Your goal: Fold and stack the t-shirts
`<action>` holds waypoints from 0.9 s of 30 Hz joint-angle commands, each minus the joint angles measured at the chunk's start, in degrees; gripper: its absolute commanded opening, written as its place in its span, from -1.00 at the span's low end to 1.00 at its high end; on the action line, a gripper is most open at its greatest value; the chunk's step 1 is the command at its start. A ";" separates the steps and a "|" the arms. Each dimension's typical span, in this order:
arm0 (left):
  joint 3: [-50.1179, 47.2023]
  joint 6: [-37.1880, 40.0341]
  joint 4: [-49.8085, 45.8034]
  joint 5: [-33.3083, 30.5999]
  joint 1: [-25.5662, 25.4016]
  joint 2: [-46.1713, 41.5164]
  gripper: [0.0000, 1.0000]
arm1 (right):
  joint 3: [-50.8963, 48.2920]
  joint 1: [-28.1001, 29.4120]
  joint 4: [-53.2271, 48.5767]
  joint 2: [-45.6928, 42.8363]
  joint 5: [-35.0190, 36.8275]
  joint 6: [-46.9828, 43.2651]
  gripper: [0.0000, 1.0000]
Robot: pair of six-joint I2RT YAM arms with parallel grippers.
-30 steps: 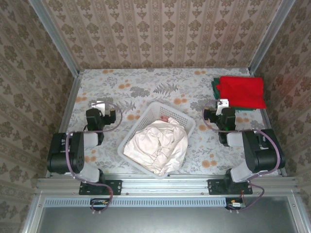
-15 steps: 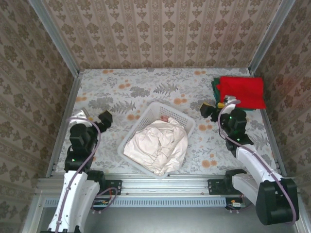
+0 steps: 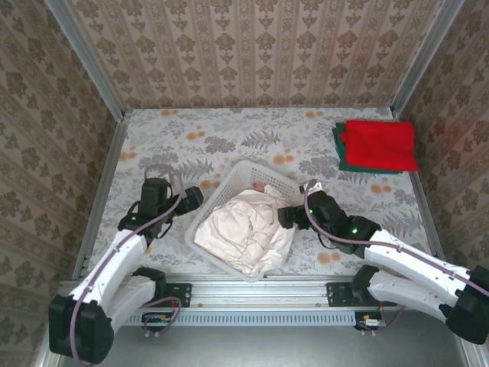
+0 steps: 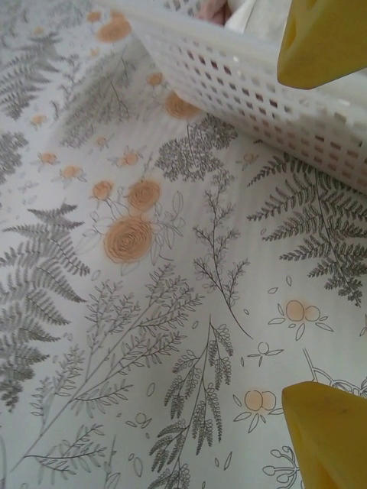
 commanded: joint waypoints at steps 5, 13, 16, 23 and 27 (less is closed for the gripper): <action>1.02 0.00 -4.53 -2.24 -1.26 -6.86 1.00 | 12.93 -6.50 -2.49 13.66 -0.69 -12.94 0.93; 1.40 1.30 -15.62 -7.69 -0.93 -19.26 0.99 | 28.19 -14.52 -3.88 35.61 -23.04 -25.01 0.51; 1.84 2.17 -16.43 -7.25 -0.76 -19.80 1.00 | 33.19 -14.95 -7.27 41.65 -21.15 -26.77 0.56; 1.40 2.88 -14.96 -6.39 -0.39 -19.55 1.00 | 40.05 -16.19 -8.38 49.32 -17.07 -24.92 0.30; 2.33 3.56 -15.56 -6.03 -0.16 -19.65 1.00 | 44.46 -17.16 -9.10 53.63 -10.95 -21.81 -0.06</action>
